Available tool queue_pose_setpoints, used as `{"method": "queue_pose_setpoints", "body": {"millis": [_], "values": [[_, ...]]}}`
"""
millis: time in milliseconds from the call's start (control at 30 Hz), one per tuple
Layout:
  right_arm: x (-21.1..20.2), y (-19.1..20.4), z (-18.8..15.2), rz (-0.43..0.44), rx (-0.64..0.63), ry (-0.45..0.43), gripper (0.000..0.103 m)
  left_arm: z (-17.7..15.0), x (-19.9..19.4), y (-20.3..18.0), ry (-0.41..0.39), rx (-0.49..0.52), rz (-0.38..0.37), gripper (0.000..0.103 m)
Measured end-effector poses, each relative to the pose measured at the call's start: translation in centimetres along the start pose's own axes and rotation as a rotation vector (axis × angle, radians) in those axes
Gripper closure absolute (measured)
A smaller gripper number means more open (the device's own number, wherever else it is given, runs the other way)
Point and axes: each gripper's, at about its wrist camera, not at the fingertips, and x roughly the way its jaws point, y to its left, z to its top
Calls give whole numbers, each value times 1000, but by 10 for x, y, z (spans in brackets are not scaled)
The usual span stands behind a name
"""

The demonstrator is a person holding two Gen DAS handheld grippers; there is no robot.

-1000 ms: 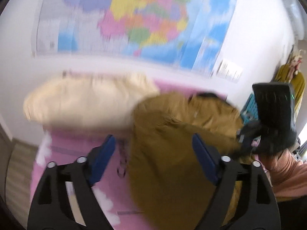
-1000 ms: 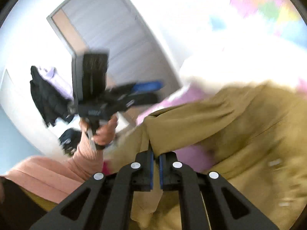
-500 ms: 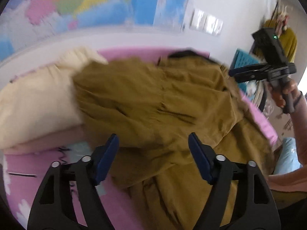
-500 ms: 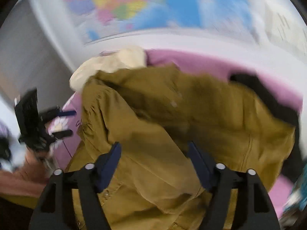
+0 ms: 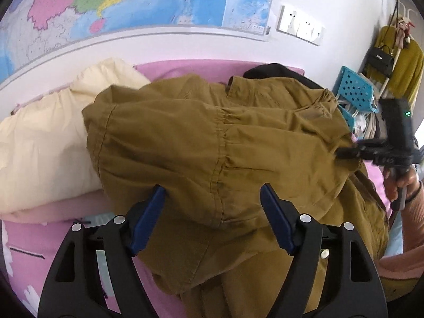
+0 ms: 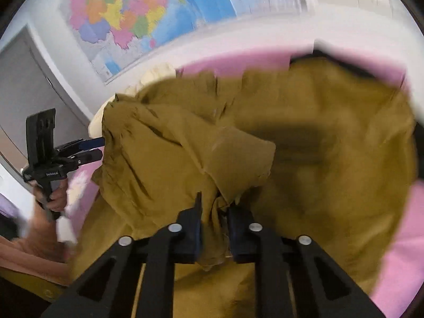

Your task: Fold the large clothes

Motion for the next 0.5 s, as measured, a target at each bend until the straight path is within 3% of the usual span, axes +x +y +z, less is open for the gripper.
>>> {"method": "queue_pose_setpoints", "body": {"millis": [67,133,200,300,367,400,467,500], "values": [[-29,0,7,-28,1,-69,88,6,-4,-7,-24,17,-6,29],[-63,-1,18,-139,-6,-140,88,12,-3,-17,-37,30,-32,29],[-78,-10,21,-187,3,-155,86,19,7,-29,-34,49,-42,29],[-66,-28,19,-306,21,-106,86,26,42,-43,12,71,-15,29],[-37,-44,13,-373,57,-36,83,27,67,-45,66,70,-2,29],[-25,-50,9,-387,70,-6,78,26,80,-45,100,69,15,29],[-9,-64,0,-417,107,37,49,23,98,-43,141,75,54,29],[-10,-69,-5,-409,132,14,44,22,102,-42,151,79,63,29]]}}
